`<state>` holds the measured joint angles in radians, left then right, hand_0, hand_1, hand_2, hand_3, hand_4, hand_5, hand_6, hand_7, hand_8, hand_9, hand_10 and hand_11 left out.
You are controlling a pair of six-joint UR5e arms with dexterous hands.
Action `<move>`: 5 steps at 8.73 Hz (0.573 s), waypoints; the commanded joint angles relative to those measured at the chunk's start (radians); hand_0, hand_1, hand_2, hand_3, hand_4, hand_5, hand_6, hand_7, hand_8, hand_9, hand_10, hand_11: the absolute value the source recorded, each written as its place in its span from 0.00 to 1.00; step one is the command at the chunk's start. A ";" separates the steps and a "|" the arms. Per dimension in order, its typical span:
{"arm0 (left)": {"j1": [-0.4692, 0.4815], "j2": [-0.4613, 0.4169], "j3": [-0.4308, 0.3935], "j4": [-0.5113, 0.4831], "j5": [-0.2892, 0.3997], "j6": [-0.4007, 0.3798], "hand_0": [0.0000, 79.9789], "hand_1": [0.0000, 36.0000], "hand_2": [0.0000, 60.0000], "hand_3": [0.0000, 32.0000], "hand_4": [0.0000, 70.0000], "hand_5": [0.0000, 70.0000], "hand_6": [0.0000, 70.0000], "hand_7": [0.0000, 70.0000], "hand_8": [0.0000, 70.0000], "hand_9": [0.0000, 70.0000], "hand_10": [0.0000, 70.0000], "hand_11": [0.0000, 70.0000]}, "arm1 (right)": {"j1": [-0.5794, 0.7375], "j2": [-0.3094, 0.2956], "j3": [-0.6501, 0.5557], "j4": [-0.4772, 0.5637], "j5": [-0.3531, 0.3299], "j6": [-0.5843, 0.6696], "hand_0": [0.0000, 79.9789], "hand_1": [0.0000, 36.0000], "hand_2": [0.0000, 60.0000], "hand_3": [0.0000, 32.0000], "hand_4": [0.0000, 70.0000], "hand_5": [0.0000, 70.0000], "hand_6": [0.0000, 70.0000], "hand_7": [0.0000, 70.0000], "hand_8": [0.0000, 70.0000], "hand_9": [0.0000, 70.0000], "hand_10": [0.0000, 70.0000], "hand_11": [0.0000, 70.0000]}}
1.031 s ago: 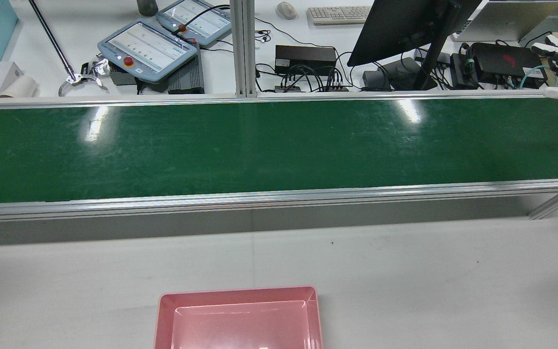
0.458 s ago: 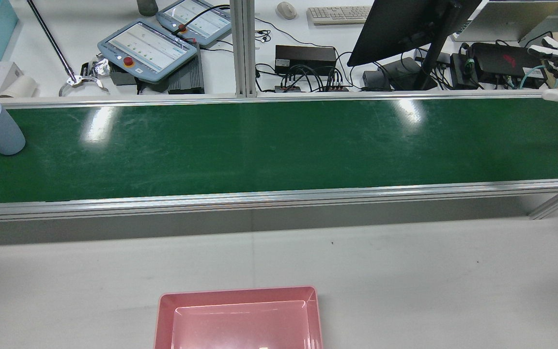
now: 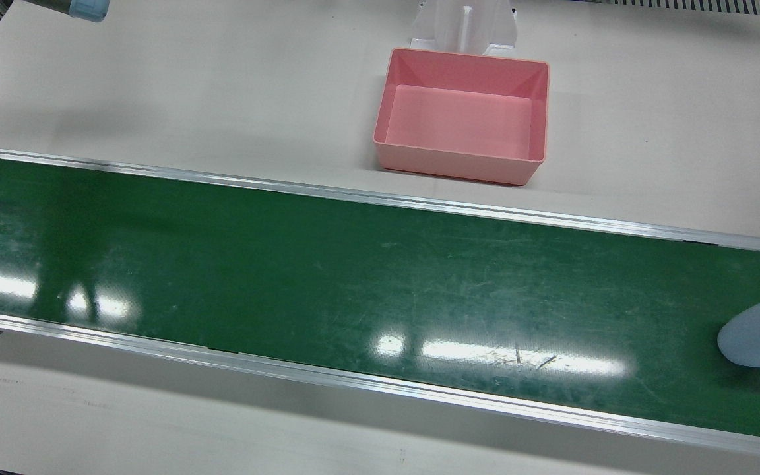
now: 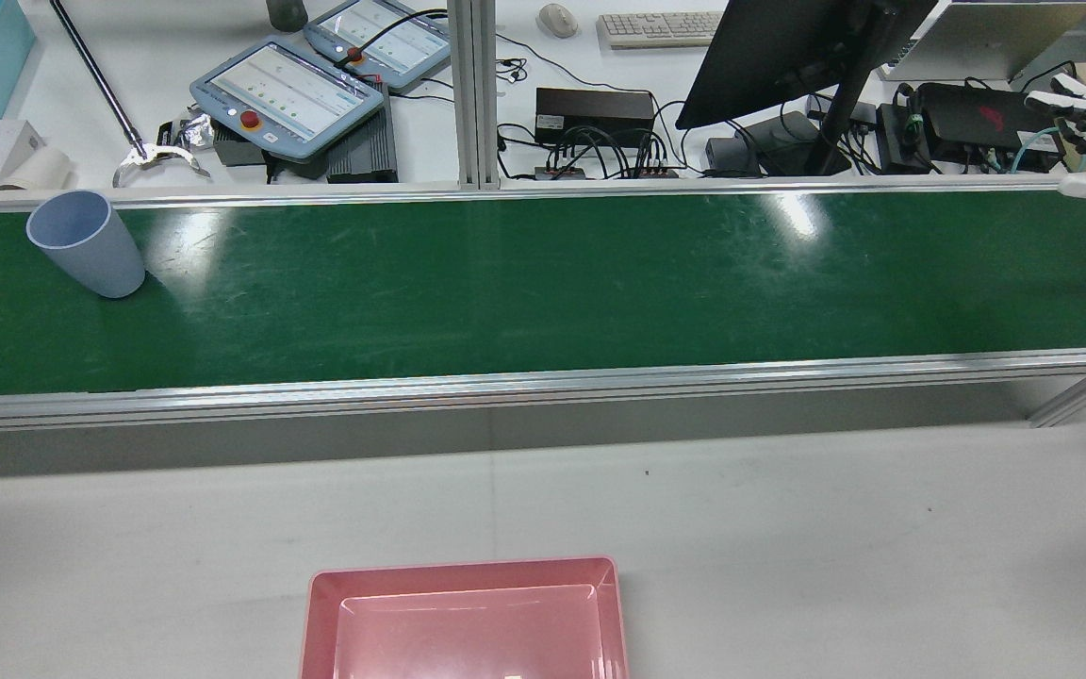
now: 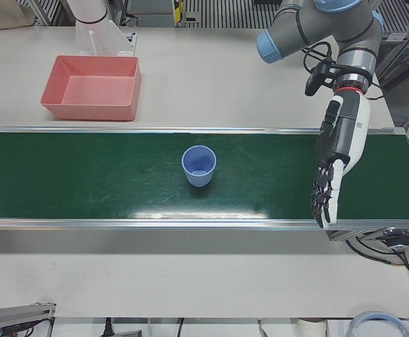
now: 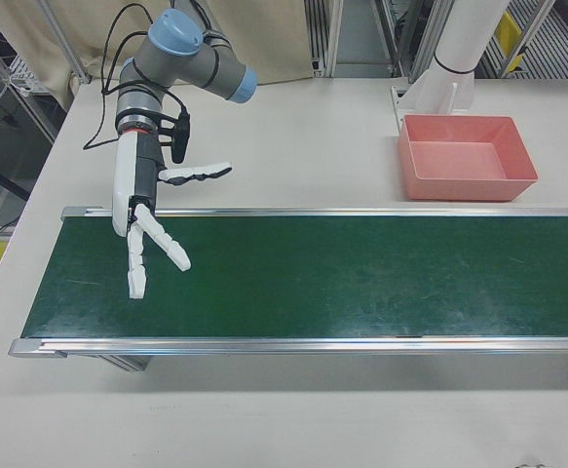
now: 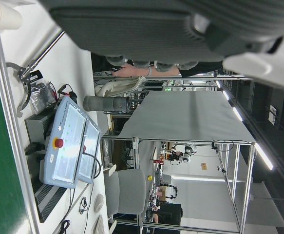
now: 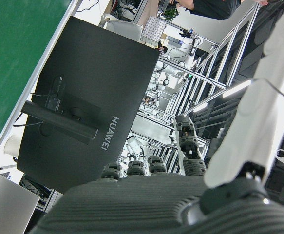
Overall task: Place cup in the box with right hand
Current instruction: 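Wait with the open right hand as the light blue cup rides toward it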
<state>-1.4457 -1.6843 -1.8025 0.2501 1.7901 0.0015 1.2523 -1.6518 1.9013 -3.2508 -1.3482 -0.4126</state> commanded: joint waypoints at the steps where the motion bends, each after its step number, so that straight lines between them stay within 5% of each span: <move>1: -0.001 0.000 0.000 0.000 0.000 0.000 0.00 0.00 0.00 0.00 0.00 0.00 0.00 0.00 0.00 0.00 0.00 0.00 | -0.002 -0.002 -0.001 0.000 -0.002 0.000 0.59 0.27 0.05 0.00 0.13 0.06 0.05 0.12 0.03 0.09 0.04 0.07; 3: 0.001 0.000 0.000 0.000 0.000 0.000 0.00 0.00 0.00 0.00 0.00 0.00 0.00 0.00 0.00 0.00 0.00 0.00 | -0.013 -0.005 -0.024 0.035 -0.003 -0.018 0.56 0.25 0.13 0.00 0.08 0.05 0.04 0.09 0.03 0.08 0.04 0.07; 5: -0.001 0.000 0.000 0.000 0.002 0.000 0.00 0.00 0.00 0.00 0.00 0.00 0.00 0.00 0.00 0.00 0.00 0.00 | -0.028 -0.005 -0.097 0.088 -0.003 -0.018 0.58 0.27 0.09 0.00 0.07 0.06 0.03 0.08 0.02 0.07 0.03 0.06</move>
<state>-1.4459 -1.6843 -1.8024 0.2500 1.7902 0.0015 1.2373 -1.6560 1.8660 -3.2102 -1.3512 -0.4268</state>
